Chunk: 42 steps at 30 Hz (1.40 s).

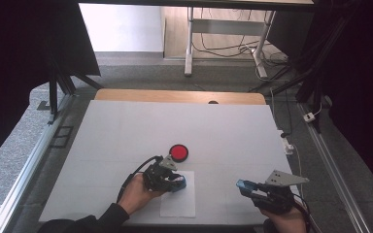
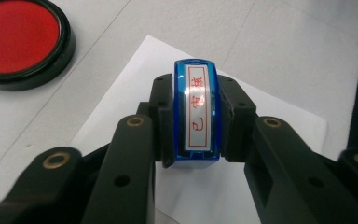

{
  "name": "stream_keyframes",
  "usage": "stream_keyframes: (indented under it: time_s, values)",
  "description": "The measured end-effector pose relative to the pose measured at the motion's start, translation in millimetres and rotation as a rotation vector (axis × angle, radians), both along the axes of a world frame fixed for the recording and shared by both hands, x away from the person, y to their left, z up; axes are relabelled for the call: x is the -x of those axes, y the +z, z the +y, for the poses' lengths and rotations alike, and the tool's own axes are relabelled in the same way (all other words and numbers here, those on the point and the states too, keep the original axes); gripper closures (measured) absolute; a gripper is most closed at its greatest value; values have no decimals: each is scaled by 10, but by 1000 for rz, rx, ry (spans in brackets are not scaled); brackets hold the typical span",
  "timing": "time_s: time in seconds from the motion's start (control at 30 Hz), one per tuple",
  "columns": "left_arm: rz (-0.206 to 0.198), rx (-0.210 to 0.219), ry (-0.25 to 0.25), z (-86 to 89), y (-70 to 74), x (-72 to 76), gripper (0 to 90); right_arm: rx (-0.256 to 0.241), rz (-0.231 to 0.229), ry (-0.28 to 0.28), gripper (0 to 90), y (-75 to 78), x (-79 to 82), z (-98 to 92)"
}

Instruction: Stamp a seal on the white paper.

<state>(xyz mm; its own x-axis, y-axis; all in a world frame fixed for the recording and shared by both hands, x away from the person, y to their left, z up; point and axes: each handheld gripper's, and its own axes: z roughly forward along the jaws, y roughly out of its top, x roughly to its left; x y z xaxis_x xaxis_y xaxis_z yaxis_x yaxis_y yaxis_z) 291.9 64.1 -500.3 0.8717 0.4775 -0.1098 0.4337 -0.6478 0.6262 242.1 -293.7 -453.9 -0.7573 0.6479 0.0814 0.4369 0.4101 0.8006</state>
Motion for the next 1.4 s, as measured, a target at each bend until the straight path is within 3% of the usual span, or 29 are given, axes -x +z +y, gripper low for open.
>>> stream_keyframes:
  time_s: [0.23, 0.33, 0.63, 0.77, 1.13, 1.4]
  values:
    - [-87, -73, -18, -84, 24, 109, 703, 0, -1, 1, 680, 0, 0, 1]
    - [-100, -89, -21, -101, 29, 125, 703, 0, -1, 1, 680, 0, 0, 1]
    - [-11, -13, -7, -14, 2, 11, 702, -2, -1, 0, 680, -3, -1, 5]
    - [9, 3, -5, 5, -5, -17, 702, 0, -2, -1, 680, -2, 0, 5]
    - [9, 2, -24, 17, 1, -34, 699, -1, -1, 1, 679, 0, -1, -3]
    - [25, 30, -17, 44, -13, -55, 698, -2, -1, 1, 679, 1, -1, -4]
